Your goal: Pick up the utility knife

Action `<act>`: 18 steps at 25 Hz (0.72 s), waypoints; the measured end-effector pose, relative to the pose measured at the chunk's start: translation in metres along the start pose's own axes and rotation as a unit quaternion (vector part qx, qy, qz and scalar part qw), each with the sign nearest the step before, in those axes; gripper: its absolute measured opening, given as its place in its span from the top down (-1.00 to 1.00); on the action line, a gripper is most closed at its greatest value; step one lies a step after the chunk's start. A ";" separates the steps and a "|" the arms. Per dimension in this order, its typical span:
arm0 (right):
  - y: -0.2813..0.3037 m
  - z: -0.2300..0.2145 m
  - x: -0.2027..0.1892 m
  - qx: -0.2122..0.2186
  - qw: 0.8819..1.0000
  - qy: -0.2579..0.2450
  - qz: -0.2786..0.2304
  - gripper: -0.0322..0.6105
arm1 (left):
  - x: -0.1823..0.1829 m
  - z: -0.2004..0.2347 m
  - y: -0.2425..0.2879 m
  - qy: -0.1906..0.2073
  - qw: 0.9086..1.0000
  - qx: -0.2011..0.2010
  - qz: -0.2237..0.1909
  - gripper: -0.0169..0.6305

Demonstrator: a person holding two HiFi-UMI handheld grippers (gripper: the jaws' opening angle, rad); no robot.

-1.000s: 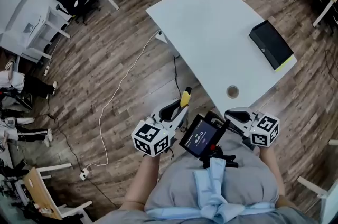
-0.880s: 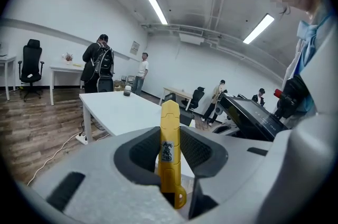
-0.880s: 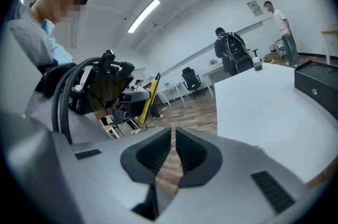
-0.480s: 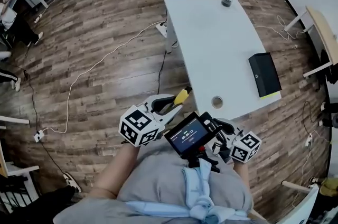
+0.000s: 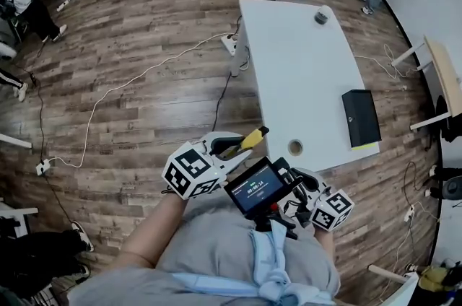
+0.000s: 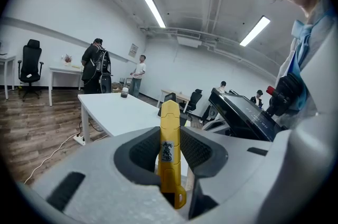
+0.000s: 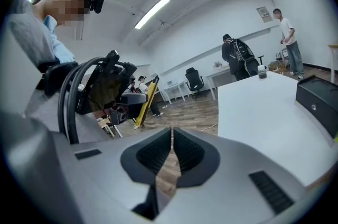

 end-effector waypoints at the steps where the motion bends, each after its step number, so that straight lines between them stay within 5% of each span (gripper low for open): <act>1: 0.000 0.000 0.000 0.001 1.000 -0.006 0.002 0.81 | 0.000 0.000 0.001 0.000 1.000 0.000 0.000 0.56; 18: 0.000 -0.004 -0.003 0.007 1.000 -0.004 0.010 0.81 | 0.002 0.002 0.014 0.011 1.000 -0.011 0.020 0.56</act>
Point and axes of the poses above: the fingertips, and each gripper's own axes: y forward along the fingers, z to its left, x out of its top, the point moved 8 cm from there along -y, backward along the fingers, and after that the axes turned 7 degrees about -y, right-handed, at the moved point
